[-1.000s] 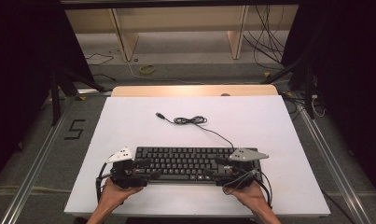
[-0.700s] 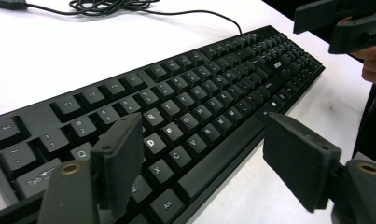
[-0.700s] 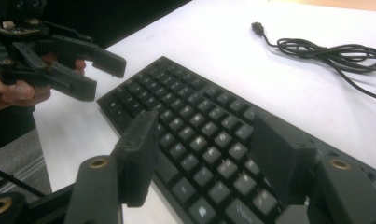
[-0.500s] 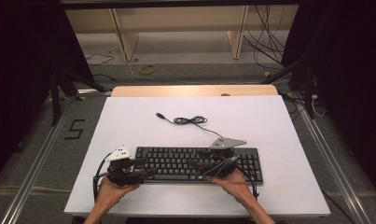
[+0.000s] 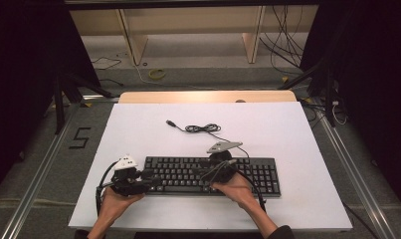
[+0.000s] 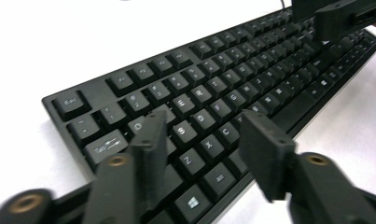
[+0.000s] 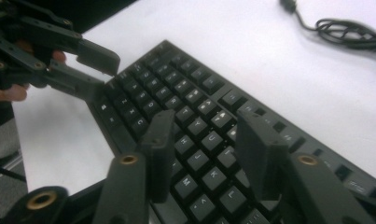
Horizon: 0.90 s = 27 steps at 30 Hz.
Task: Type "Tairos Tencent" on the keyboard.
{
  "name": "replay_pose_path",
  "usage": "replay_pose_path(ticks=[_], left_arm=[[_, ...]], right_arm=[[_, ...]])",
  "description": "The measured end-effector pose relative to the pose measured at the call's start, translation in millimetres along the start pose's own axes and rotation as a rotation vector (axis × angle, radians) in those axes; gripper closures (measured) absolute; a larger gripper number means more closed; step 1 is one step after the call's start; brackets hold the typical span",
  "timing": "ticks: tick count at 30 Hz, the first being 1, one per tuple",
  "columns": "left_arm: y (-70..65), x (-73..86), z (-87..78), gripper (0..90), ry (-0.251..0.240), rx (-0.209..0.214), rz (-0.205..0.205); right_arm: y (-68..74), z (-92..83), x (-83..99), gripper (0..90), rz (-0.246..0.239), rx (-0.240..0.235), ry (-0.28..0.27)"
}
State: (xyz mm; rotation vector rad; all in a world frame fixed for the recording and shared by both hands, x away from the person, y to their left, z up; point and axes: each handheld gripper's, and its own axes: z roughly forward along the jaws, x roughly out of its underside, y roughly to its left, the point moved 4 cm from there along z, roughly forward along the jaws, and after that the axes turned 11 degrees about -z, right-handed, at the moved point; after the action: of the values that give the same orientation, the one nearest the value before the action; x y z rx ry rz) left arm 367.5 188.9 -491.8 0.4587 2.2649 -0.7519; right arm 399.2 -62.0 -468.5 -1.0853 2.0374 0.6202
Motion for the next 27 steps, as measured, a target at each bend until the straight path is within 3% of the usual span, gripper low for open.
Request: replay_pose_path(ticks=[14, 22, 27], left_arm=[[10.3, 2.4, -0.9, 81.8, 0.073, -0.056, -0.006], [14.5, 3.3, -1.7, 88.4, 0.099, -0.084, -0.010], [15.8, 4.8, -0.8, 88.9, 0.119, -0.086, -0.011]], right_arm=[[4.6, 36.2, -9.1, 81.1, -0.015, -0.019, 0.068], [7.9, 52.6, -13.9, 89.9, -0.030, -0.023, 0.093], [9.0, 59.9, -13.8, 90.0, -0.034, -0.031, 0.110]])
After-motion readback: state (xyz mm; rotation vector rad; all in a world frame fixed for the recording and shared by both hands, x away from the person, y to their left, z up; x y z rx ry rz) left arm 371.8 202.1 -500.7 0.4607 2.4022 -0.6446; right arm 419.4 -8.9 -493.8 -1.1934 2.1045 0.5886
